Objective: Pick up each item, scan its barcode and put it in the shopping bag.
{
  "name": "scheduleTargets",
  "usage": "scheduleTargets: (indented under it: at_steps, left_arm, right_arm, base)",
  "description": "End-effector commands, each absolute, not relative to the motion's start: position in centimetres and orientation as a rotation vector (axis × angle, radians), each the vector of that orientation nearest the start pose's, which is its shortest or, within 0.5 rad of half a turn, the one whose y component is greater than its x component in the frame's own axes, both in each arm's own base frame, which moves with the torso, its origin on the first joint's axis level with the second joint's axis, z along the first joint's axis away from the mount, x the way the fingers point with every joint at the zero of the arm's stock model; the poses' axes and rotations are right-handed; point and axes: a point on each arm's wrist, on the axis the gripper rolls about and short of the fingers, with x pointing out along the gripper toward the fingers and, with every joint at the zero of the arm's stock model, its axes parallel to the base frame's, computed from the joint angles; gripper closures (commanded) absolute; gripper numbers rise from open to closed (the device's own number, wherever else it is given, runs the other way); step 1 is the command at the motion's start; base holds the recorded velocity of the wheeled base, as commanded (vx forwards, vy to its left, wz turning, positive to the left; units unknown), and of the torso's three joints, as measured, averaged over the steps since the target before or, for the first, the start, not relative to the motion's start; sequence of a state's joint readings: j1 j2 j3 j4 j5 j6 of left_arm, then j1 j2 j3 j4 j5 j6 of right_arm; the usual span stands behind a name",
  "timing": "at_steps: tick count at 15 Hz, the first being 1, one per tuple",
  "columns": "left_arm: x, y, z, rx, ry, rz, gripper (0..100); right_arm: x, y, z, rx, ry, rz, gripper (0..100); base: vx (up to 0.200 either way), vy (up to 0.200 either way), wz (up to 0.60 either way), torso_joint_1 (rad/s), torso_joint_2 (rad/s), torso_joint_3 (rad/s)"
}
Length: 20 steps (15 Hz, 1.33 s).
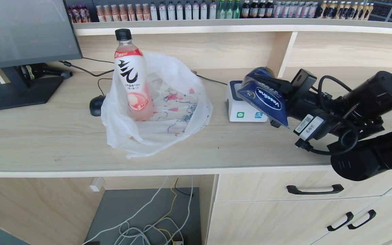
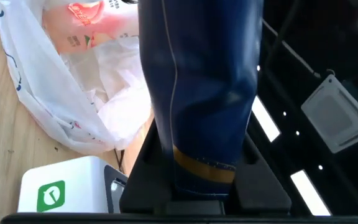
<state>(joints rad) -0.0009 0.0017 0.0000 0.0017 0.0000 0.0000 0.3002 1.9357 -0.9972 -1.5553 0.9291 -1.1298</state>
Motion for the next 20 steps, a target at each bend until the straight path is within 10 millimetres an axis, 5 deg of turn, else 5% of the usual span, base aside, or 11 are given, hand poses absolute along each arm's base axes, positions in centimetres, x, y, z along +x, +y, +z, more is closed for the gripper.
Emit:
scheduleTargets:
  at_steps: [1, 20]
  left_arm:
    - [-2.3, 0.0, 7.5, 0.000, 0.003, -0.002, 0]
    - [-2.3, 0.0, 7.5, 0.000, 0.002, -0.002, 0]
  right_arm:
    - [33.7, 12.1, 22.4, -1.144, -1.209, 0.736, 100]
    - [35.5, 12.8, 20.4, -1.140, -1.176, 0.753, 100]
  base:
    - [0.000, 0.000, 0.00, 0.000, 0.00, 0.000]
    - [0.000, 0.000, 0.00, 0.000, 0.00, 0.000]
